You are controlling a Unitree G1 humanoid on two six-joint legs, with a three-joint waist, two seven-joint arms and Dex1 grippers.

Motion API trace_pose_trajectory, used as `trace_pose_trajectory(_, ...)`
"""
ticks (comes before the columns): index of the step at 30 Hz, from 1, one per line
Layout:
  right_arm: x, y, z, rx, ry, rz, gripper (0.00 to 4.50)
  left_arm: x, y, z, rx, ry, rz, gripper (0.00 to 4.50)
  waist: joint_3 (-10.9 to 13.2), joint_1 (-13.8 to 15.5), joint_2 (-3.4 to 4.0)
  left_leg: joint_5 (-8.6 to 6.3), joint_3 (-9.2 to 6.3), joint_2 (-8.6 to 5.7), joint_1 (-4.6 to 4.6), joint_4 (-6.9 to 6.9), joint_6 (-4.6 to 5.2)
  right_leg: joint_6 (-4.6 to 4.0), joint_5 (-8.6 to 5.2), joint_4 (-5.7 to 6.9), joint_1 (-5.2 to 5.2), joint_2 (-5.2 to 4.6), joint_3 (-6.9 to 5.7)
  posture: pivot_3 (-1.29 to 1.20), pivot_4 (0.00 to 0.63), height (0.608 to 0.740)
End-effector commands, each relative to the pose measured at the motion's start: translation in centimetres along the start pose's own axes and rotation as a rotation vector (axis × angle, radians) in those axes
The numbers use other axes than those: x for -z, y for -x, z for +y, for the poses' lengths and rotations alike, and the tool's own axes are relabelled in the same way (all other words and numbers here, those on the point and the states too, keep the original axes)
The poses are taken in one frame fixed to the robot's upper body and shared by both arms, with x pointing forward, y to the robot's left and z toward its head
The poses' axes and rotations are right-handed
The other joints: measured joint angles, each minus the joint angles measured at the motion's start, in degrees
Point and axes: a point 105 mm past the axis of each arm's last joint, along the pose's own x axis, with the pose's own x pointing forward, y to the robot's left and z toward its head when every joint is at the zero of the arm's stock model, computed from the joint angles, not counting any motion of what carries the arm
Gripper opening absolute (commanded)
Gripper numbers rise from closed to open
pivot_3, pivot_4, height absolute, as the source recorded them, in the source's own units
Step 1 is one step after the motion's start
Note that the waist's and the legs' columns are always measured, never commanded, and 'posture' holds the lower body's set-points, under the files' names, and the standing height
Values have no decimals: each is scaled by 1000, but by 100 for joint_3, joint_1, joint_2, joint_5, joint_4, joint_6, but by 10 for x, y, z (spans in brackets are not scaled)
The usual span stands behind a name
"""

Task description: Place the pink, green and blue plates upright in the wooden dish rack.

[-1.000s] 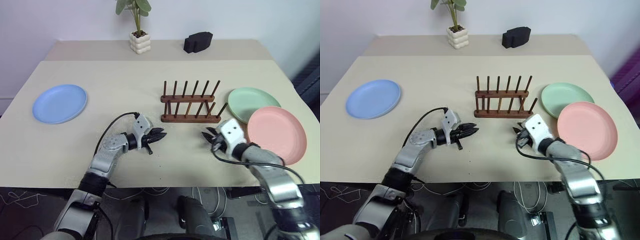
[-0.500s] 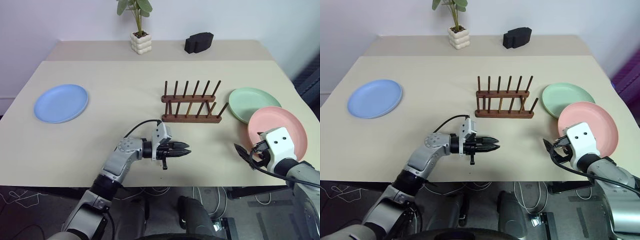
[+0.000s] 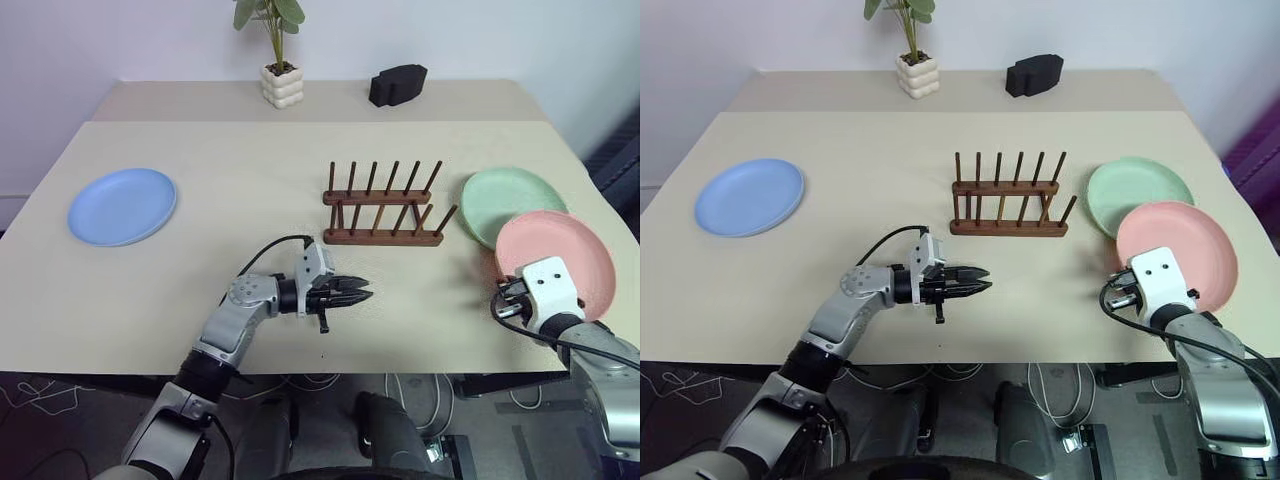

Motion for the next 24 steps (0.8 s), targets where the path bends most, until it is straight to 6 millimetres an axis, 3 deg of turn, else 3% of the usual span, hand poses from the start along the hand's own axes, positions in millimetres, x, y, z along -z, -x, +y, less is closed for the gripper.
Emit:
trace_pose_trajectory(1, -3, 3, 1, -1, 26, -2, 54, -10, -1, -2, -3, -32, -38, 933, 0, 1, 0, 0, 0, 0, 0, 0, 0, 1, -1, 0, 0, 0, 0, 0, 150, 737)
trace_pose_trajectory(10, -45, 34, -9, -32, 220, -49, 54, -11, -8, -2, 29, -35, -47, 933, 1, 4, 2, 0, 0, 0, -1, 1, 0, 3, -2, -1, -1, 0, 0, 0, 150, 737)
trace_pose_trajectory(12, -64, 41, -12, -41, 266, -99, 54, -11, -10, -2, 31, -36, -48, 933, 2, 7, 1, 0, -1, 0, -2, 0, 0, 4, -3, -1, -1, 0, 0, 0, 150, 737)
trace_pose_trajectory(15, -123, 52, -14, -54, 319, -333, 54, -10, -11, -1, 32, -36, -48, 933, 3, -37, 2, 0, 4, 0, -1, 0, 0, 4, -2, -1, -3, 0, 0, 0, 150, 737)
trace_pose_trajectory(17, -155, 53, -17, -46, 266, -471, 54, -9, -11, -1, 28, -34, -48, 933, 7, -51, 8, 0, 4, 2, 1, 1, 1, 3, -1, 0, -3, 3, 0, 0, 150, 737)
trace_pose_trajectory(21, -194, 54, -7, -128, 143, -683, 54, -9, -10, 1, 6, -34, -52, 933, 15, 19, -15, -3, -14, 4, -7, -3, 5, 2, -2, -3, -2, 11, -7, 0, 150, 737)
trace_pose_trajectory(24, -225, 59, 4, -301, -114, -874, 54, -9, -7, 4, -24, -42, -51, 933, 19, -11, -10, -6, -5, 1, -9, -5, 10, -12, 10, -8, -4, 6, 1, 0, 150, 737)
